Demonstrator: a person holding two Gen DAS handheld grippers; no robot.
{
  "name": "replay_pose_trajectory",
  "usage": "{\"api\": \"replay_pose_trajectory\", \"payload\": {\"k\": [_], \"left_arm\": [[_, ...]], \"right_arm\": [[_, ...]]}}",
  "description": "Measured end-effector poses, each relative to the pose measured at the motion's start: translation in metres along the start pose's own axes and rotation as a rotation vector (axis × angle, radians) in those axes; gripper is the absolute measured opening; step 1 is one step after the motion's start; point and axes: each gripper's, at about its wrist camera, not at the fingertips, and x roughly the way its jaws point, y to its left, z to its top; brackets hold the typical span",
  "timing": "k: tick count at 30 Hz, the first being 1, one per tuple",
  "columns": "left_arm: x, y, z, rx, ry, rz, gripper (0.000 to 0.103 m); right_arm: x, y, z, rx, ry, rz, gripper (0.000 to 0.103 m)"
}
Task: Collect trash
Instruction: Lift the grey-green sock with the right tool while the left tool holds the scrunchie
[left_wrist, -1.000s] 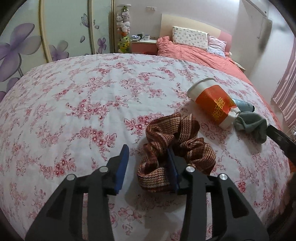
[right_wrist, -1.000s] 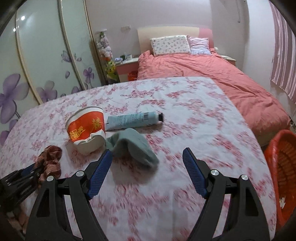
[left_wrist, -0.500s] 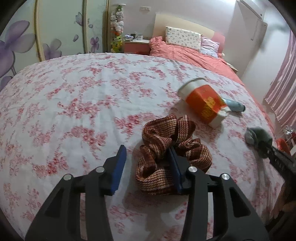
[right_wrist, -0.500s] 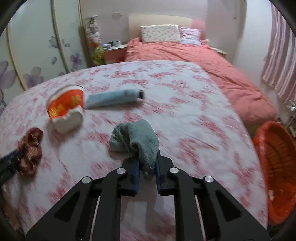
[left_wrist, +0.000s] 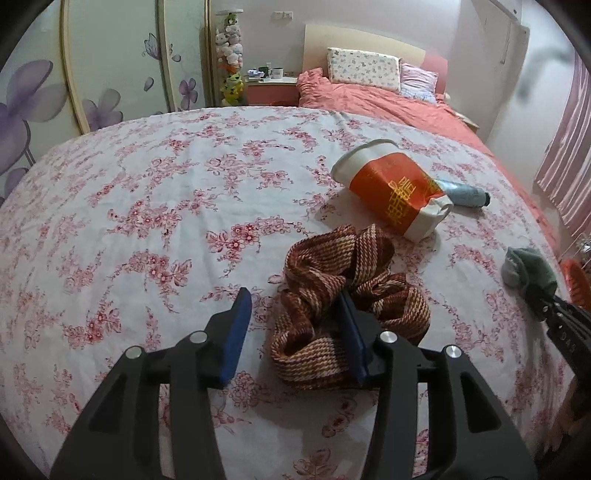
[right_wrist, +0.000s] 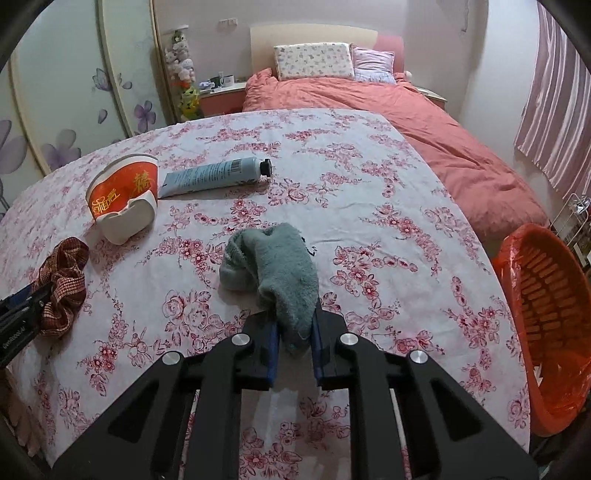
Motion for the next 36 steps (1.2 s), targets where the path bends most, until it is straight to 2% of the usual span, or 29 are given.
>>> {"api": "replay_pose_trajectory", "payload": {"k": [3, 9, 22, 27, 36], "left_arm": [[0.000, 0.002, 0.000, -0.012, 0.005, 0.019, 0.058], [0.002, 0.002, 0.000, -0.010, 0.009, 0.026, 0.062], [0.002, 0.005, 0.000, -0.031, 0.004, 0.003, 0.066], [0.002, 0.008, -0.001, -0.039, 0.005, -0.003, 0.072], [0.002, 0.009, -0.001, -0.042, 0.004, -0.007, 0.072]], "right_arm": [[0.001, -0.002, 0.000, 0.015, 0.002, 0.006, 0.020], [0.002, -0.008, 0.000, 0.037, 0.003, 0.015, 0.025], [0.002, -0.012, 0.000, 0.055, 0.003, 0.039, 0.026], [0.001, -0.013, 0.000, 0.056, 0.003, 0.043, 0.026], [0.000, -0.017, -0.001, 0.066, 0.003, 0.060, 0.027]]}}
